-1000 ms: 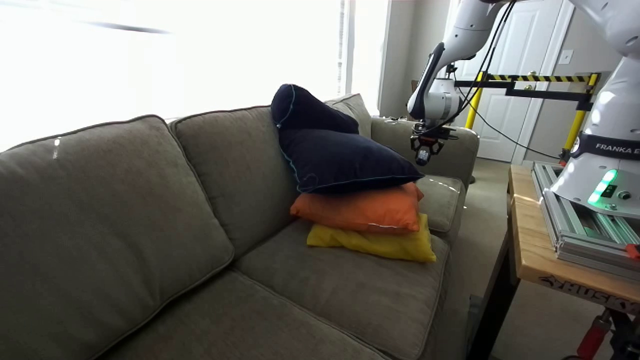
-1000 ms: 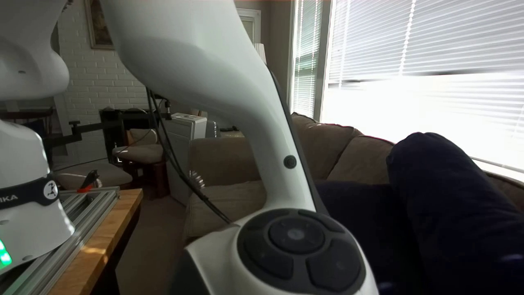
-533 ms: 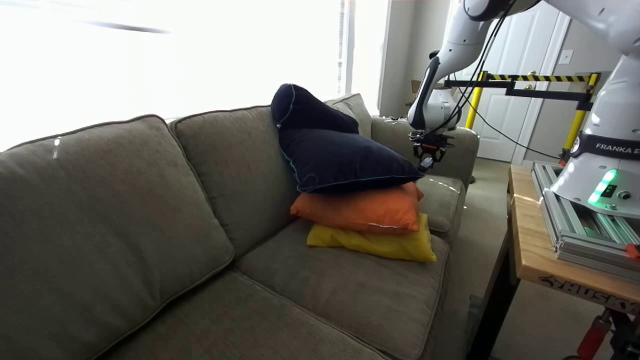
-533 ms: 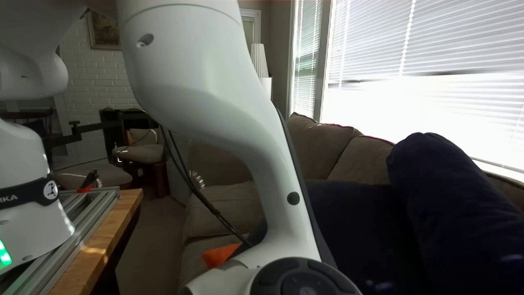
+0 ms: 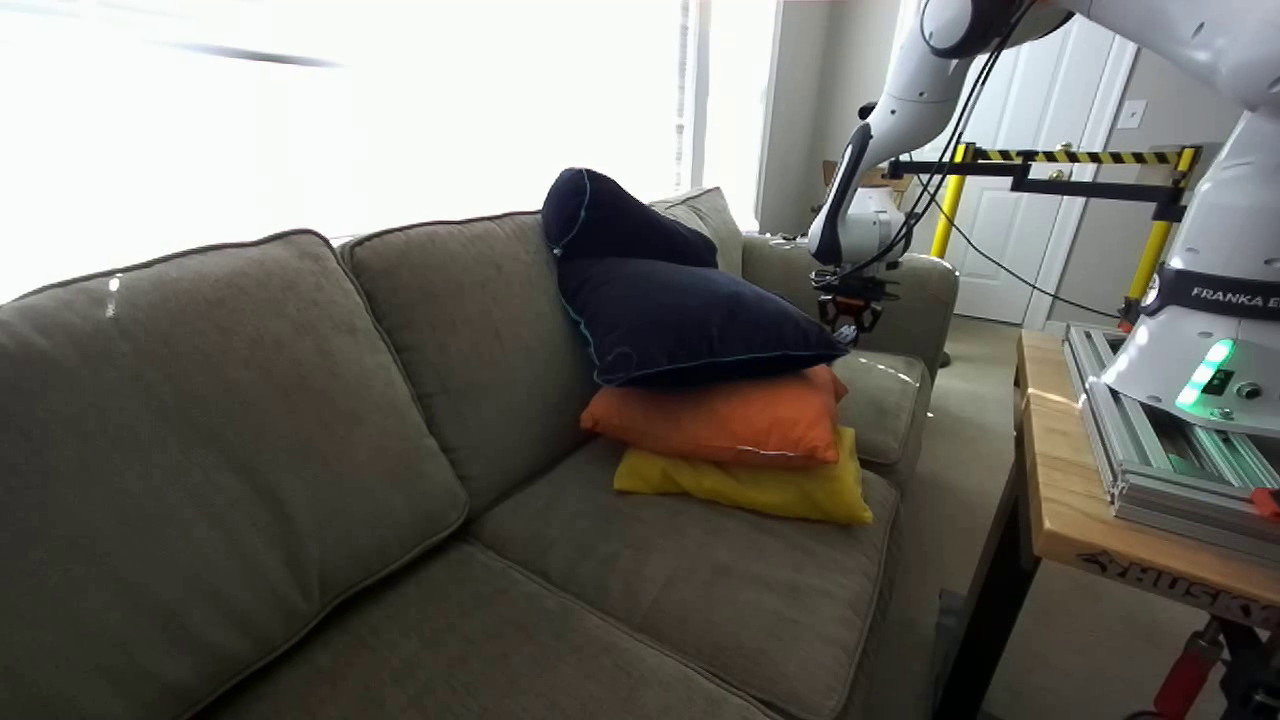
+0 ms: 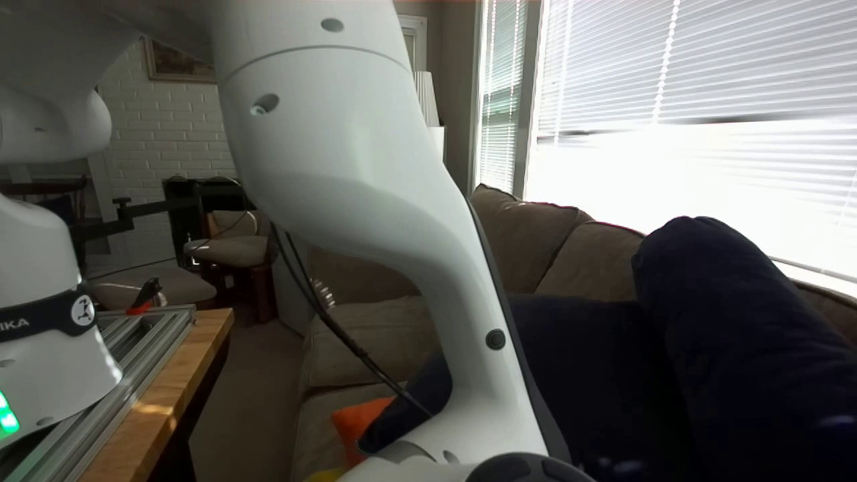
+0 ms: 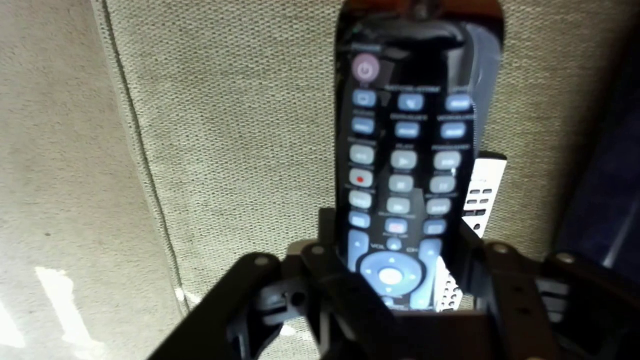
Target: Remove the black remote from the blue pillow and put it on the sofa
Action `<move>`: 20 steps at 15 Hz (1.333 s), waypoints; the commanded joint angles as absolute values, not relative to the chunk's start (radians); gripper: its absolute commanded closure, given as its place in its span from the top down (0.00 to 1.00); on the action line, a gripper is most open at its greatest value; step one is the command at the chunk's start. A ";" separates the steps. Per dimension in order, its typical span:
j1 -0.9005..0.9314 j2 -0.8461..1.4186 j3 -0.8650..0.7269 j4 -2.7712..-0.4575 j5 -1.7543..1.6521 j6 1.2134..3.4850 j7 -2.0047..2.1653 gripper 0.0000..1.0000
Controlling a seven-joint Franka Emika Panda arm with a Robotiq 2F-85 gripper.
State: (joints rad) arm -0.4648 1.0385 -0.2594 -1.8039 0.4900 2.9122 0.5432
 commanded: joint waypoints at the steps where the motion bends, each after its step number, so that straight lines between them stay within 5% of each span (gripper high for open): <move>1: -0.476 1.087 -0.254 -1.741 0.502 2.909 0.537 0.28; 13: -0.474 1.125 -0.265 -1.707 0.500 2.903 0.541 0.28; 14: -0.471 1.127 -0.268 -1.706 0.500 2.907 0.543 0.35; 15: -0.471 1.127 -0.269 -1.706 0.499 2.906 0.543 0.78; 20: -0.469 1.129 -0.275 -1.698 0.499 2.906 0.547 1.00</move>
State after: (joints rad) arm -0.4673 1.1031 -0.2680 -1.7367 0.4900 2.9122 0.5432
